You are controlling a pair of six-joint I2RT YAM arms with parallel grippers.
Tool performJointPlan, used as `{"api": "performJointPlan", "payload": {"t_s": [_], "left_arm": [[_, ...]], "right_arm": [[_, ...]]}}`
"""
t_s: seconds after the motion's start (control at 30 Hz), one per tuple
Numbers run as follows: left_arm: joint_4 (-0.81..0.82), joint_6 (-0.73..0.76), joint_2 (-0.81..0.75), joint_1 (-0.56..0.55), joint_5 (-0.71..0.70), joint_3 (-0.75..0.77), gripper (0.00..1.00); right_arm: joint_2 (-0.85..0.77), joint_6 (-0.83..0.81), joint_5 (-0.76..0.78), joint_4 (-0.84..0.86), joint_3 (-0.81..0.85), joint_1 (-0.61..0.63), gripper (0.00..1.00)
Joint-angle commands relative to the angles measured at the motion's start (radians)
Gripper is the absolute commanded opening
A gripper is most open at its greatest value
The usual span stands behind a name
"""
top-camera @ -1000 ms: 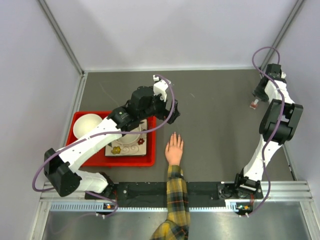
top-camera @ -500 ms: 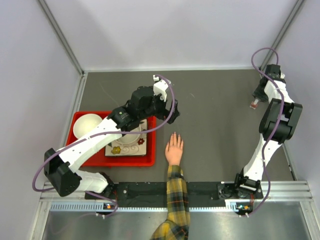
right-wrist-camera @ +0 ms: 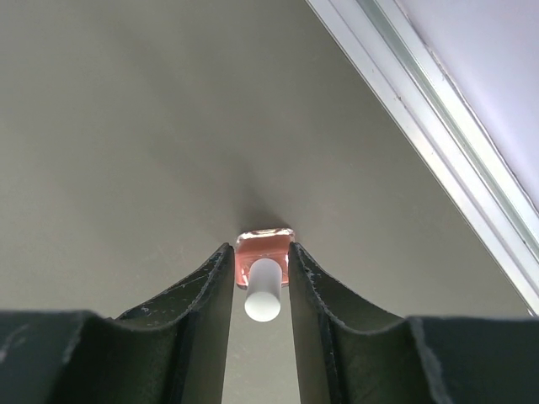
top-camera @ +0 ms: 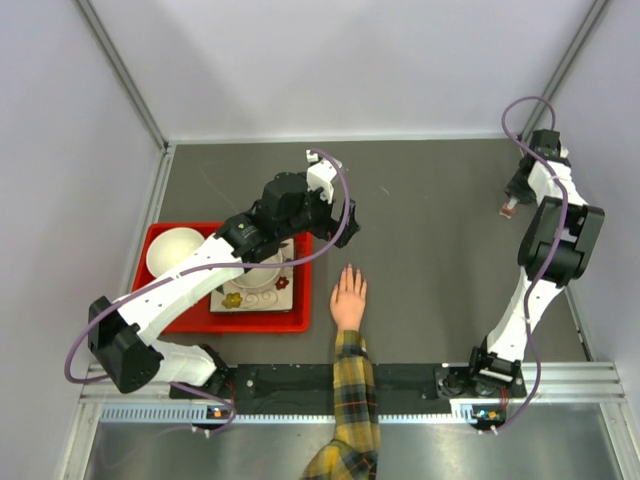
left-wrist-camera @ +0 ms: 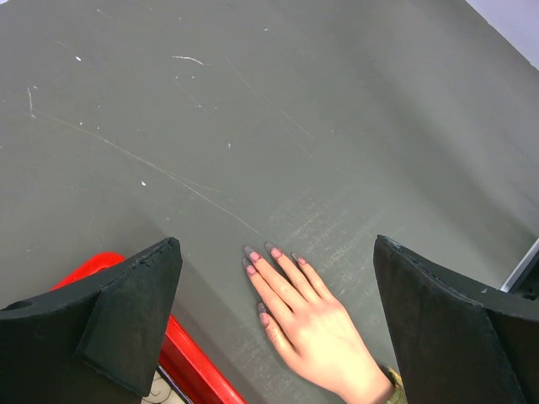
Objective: Paint the nails
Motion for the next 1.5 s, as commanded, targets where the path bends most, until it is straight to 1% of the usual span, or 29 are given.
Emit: {"api": "performJointPlan", "payload": {"t_s": [0.0,0.13,0.4,0.43,0.5,0.53,0.6,0.63,0.73,0.8,0.87,0.93,1.0,1.03,1.07,1.1,1.13,1.17,1.2,1.23,1.27,1.3,1.33,1.37,1.4,1.43,1.47], "left_arm": [[0.033,0.009,-0.027,-0.005,0.005,0.021,0.99],[0.035,0.01,-0.032,-0.005,0.004,0.016,0.99],[0.035,0.01,-0.035,-0.005,0.004,0.015,0.99],[0.035,0.01,-0.035,-0.005,0.004,0.013,0.99],[0.035,0.01,-0.035,-0.005,0.004,0.016,0.99],[0.035,0.007,-0.036,-0.005,0.004,0.015,0.99],[0.033,0.004,-0.035,-0.005,0.011,0.018,0.99],[0.033,-0.007,-0.036,-0.005,0.014,0.019,0.99],[0.033,-0.034,-0.043,-0.005,0.046,0.022,1.0],[0.033,-0.057,-0.049,-0.005,0.065,0.025,1.0],[0.054,-0.068,-0.055,-0.007,0.071,0.021,1.0],[0.091,-0.059,-0.073,-0.004,0.121,-0.014,1.0],[0.151,-0.048,-0.096,-0.004,0.168,-0.056,0.99],[0.169,-0.048,-0.107,-0.004,0.218,-0.069,0.98],[0.198,-0.041,-0.121,-0.004,0.246,-0.106,0.96],[0.267,-0.019,-0.153,-0.004,0.278,-0.129,0.95],[0.3,-0.001,-0.17,-0.004,0.343,-0.155,0.93],[0.353,0.019,-0.191,-0.005,0.371,-0.212,0.92],[0.39,0.066,-0.228,-0.005,0.393,-0.243,0.91],[0.47,0.096,-0.248,-0.005,0.418,-0.275,0.91],[0.496,0.123,-0.265,-0.005,0.421,-0.331,0.91],[0.524,0.157,-0.294,-0.005,0.409,-0.361,0.91],[0.595,0.183,-0.305,-0.005,0.395,-0.393,0.91],[0.61,0.199,-0.314,-0.005,0.384,-0.433,0.9],[0.613,0.231,-0.317,-0.005,0.384,-0.445,0.9],[0.631,0.24,-0.317,-0.005,0.382,-0.465,0.89],[0.7,0.249,-0.32,-0.005,0.382,-0.509,0.88]], "right_arm": [[0.019,-0.008,-0.001,0.014,0.011,-0.006,0.32],[0.024,-0.01,0.013,0.008,0.013,0.0,0.32],[0.025,-0.025,0.043,-0.003,0.01,0.019,0.28],[0.025,-0.027,0.048,-0.003,0.01,0.02,0.23],[0.024,-0.036,0.053,-0.007,0.017,0.025,0.19],[0.021,-0.05,0.062,-0.013,0.022,0.03,0.11],[0.016,-0.059,0.088,-0.032,0.049,0.048,0.05],[0.002,-0.071,0.115,-0.041,0.057,0.056,0.0],[-0.039,-0.087,0.157,-0.082,0.085,0.089,0.0],[-0.071,-0.094,0.155,-0.13,0.097,0.106,0.0],[-0.136,-0.1,0.113,-0.179,0.094,0.151,0.0],[-0.189,-0.097,0.027,-0.213,0.083,0.195,0.0],[-0.272,-0.096,-0.067,-0.253,0.059,0.267,0.0],[-0.297,-0.087,-0.082,-0.265,0.051,0.29,0.0],[-0.348,-0.087,-0.098,-0.274,0.033,0.353,0.0],[-0.373,-0.084,-0.133,-0.297,0.025,0.382,0.0],[-0.395,-0.084,-0.148,-0.309,0.018,0.416,0.0],[-0.415,-0.082,-0.154,-0.328,0.008,0.48,0.0],[-0.451,-0.079,-0.165,-0.343,0.004,0.52,0.0],[-0.473,-0.074,-0.173,-0.371,-0.001,0.555,0.0],[-0.493,-0.073,-0.182,-0.38,-0.016,0.591,0.0],[-0.534,-0.071,-0.211,-0.388,-0.021,0.669,0.0],[-0.551,-0.061,-0.208,-0.415,-0.022,0.701,0.0],[-0.568,-0.059,-0.207,-0.425,-0.022,0.741,0.0],[-0.6,-0.057,-0.199,-0.441,-0.019,0.807,0.0],[-0.611,-0.051,-0.197,-0.455,-0.015,0.845,0.0],[-0.622,-0.048,-0.196,-0.487,-0.001,0.876,0.0]]}}
